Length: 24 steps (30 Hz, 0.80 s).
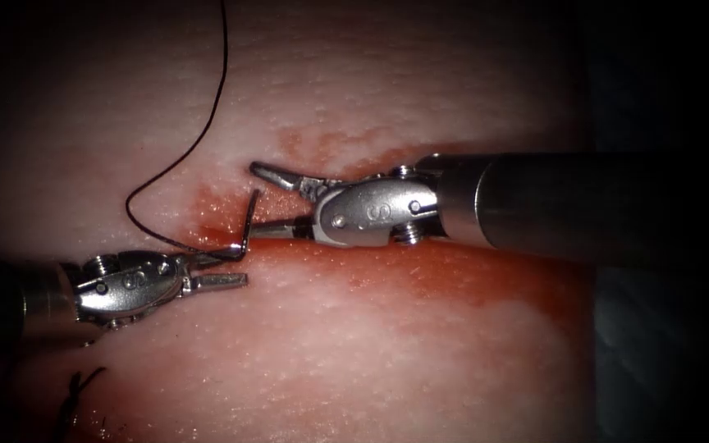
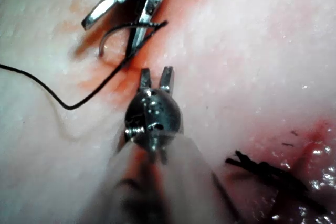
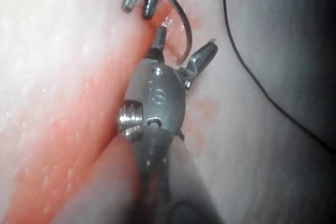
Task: Wound Closure
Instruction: Insert the needle through the skin above the cut with the right end effector
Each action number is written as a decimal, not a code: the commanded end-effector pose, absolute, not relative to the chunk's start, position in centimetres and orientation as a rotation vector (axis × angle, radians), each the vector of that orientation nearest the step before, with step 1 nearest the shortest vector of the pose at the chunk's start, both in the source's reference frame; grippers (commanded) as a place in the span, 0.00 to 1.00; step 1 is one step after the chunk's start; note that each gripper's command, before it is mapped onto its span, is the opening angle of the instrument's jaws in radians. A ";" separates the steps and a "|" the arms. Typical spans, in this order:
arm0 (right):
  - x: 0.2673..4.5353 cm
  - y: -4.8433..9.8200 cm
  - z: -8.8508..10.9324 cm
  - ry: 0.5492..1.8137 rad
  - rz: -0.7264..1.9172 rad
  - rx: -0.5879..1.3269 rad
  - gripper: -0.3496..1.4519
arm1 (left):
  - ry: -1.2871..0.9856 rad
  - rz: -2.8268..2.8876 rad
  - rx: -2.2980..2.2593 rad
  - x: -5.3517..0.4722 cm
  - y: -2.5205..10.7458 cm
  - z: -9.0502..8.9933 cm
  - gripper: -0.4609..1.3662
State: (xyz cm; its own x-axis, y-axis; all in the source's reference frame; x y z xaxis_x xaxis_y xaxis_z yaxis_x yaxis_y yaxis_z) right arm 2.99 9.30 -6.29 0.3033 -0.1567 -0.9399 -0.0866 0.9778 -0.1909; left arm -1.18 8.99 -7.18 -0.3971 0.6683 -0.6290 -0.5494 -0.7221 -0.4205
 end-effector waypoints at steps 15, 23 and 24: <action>3.12 9.3 -6.3 1.279 -0.090 -0.281 0.08 | -0.209 2.176 -1.004 -1.19 8.9 -7.2 0.26; 3.13 9.3 -6.4 1.283 -0.139 -0.244 0.00 | -0.210 2.176 -1.004 -1.18 8.9 -7.2 0.27; 3.12 9.3 -6.4 1.284 -0.138 -0.242 0.00 | -0.209 2.176 -1.004 -1.18 8.9 -7.2 0.27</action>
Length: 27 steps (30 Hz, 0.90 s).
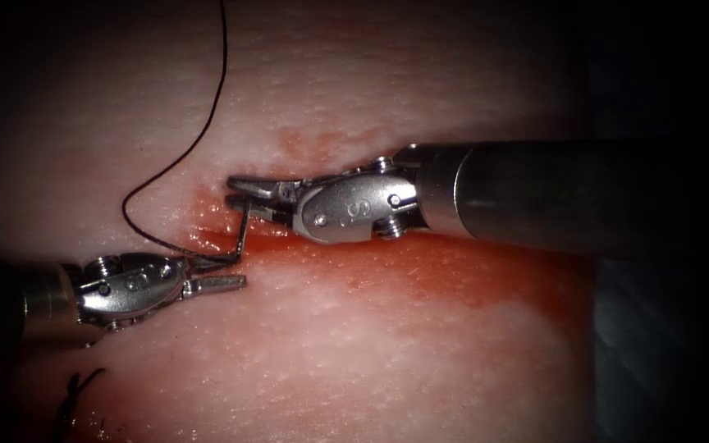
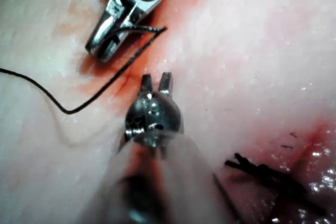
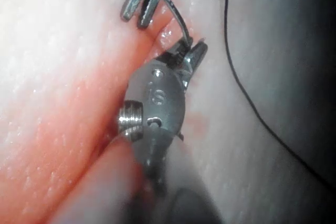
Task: Wound Closure
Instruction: Insert the needle through the skin above the cut with the right end effector
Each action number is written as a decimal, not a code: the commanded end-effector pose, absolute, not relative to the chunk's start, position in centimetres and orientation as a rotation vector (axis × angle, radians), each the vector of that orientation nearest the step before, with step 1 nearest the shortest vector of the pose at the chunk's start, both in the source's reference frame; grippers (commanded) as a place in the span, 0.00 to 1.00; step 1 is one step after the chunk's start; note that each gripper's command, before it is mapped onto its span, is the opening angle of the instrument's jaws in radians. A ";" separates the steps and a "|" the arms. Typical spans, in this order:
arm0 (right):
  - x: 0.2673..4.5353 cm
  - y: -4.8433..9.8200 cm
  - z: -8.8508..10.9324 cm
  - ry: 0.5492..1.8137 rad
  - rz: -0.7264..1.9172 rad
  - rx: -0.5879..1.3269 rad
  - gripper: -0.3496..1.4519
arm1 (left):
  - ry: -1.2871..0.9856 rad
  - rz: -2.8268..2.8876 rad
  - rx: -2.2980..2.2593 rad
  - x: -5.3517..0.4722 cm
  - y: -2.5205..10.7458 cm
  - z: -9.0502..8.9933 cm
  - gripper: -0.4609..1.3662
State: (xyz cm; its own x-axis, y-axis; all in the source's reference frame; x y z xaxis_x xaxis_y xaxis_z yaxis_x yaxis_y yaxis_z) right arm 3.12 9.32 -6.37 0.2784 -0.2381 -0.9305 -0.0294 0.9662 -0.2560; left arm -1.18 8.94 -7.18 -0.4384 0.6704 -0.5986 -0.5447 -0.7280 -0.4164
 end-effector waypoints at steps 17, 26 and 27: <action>2.94 9.6 -6.7 1.244 -0.050 -0.291 0.00 | -0.232 2.237 -0.888 -1.18 8.8 -6.9 0.25; 2.94 9.9 -6.7 1.238 -0.008 -0.287 0.00 | -0.263 2.248 -0.845 -1.18 8.7 -6.8 0.27; 2.94 9.9 -6.7 1.238 -0.007 -0.285 0.00 | -0.263 2.248 -0.845 -1.17 8.7 -6.8 0.28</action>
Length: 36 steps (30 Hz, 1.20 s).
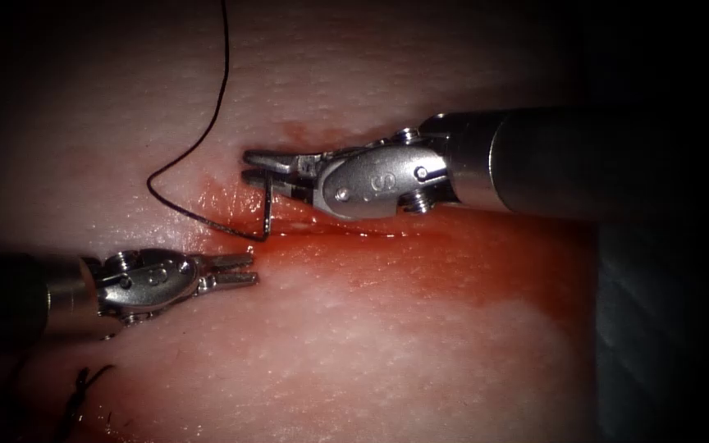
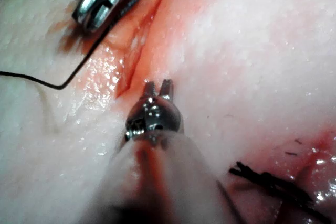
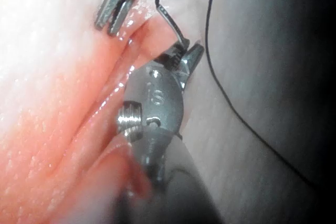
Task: Wound Closure
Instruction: Insert the needle through the skin above the cut with the right end effector
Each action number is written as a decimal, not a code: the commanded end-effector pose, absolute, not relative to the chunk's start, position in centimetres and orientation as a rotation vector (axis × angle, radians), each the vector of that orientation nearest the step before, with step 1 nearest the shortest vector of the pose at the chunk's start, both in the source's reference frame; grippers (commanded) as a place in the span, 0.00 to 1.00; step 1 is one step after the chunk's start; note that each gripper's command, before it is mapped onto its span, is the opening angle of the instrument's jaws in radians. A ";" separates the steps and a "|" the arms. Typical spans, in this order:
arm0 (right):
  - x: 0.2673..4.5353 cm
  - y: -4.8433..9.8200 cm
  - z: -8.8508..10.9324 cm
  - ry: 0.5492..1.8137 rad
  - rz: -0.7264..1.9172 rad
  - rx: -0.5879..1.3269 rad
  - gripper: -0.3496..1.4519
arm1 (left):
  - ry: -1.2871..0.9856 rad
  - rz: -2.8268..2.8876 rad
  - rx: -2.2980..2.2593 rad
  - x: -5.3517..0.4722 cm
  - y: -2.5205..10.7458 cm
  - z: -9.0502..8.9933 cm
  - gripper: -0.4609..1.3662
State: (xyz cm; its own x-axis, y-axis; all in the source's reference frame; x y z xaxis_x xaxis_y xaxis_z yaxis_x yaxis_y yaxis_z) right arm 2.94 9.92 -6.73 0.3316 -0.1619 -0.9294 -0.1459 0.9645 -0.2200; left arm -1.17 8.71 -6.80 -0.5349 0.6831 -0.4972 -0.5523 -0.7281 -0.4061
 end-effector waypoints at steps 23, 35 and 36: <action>2.94 10.2 -6.8 1.245 0.087 -0.263 0.00 | -0.271 2.249 -0.846 -1.14 8.7 -6.8 0.32; 2.96 10.4 -6.6 1.252 0.369 -0.096 0.00 | -0.280 2.243 -0.844 -1.15 8.8 -6.9 0.33; 2.96 10.4 -6.6 1.253 0.391 -0.083 0.00 | -0.280 2.243 -0.844 -1.15 8.8 -6.9 0.33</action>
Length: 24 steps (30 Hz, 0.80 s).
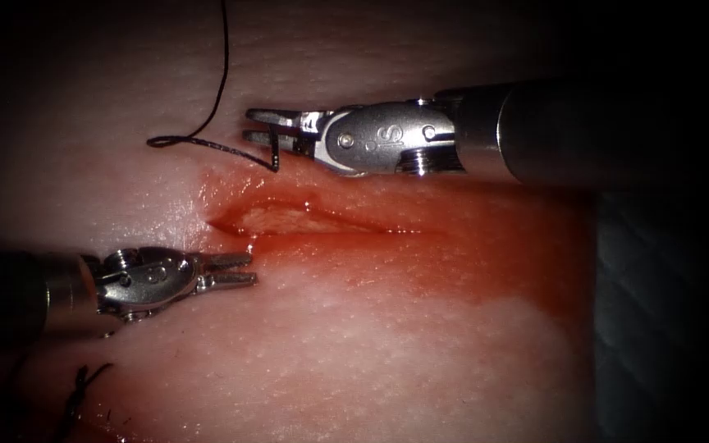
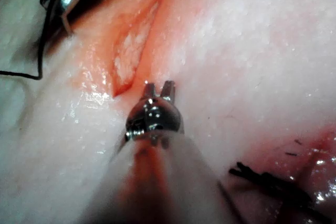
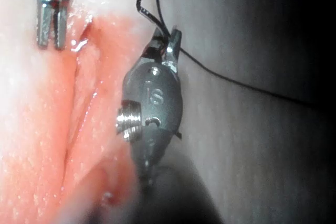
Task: Wound Closure
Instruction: Insert the needle through the skin above the cut with the right end effector
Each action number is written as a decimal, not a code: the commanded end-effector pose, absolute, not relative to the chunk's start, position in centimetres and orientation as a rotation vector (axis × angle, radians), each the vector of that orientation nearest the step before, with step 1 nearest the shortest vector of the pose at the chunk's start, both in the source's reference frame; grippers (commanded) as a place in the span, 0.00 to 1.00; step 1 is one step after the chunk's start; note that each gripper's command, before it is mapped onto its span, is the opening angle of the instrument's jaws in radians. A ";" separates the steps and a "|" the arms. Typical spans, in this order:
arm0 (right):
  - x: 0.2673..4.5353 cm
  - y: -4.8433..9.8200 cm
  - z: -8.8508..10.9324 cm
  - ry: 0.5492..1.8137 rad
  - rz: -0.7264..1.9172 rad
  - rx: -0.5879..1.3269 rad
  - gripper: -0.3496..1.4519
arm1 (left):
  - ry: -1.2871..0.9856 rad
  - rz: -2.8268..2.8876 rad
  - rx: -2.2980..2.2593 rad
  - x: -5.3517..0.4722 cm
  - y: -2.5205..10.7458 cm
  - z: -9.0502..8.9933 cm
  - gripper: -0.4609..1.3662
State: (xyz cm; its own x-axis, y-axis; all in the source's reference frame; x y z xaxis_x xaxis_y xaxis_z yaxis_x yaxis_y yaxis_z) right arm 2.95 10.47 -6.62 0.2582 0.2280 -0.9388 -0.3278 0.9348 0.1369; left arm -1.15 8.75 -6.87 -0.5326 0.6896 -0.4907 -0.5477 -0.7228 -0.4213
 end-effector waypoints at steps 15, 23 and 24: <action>2.97 10.5 -6.4 1.242 0.710 0.166 0.00 | -0.276 2.250 -0.843 -1.18 8.8 -6.9 0.33; 2.97 10.6 -6.3 1.234 0.785 0.240 0.00 | -0.274 2.255 -0.844 -1.18 8.8 -6.9 0.33; 2.97 10.6 -6.3 1.234 0.791 0.245 0.00 | -0.274 2.255 -0.844 -1.18 8.8 -6.9 0.33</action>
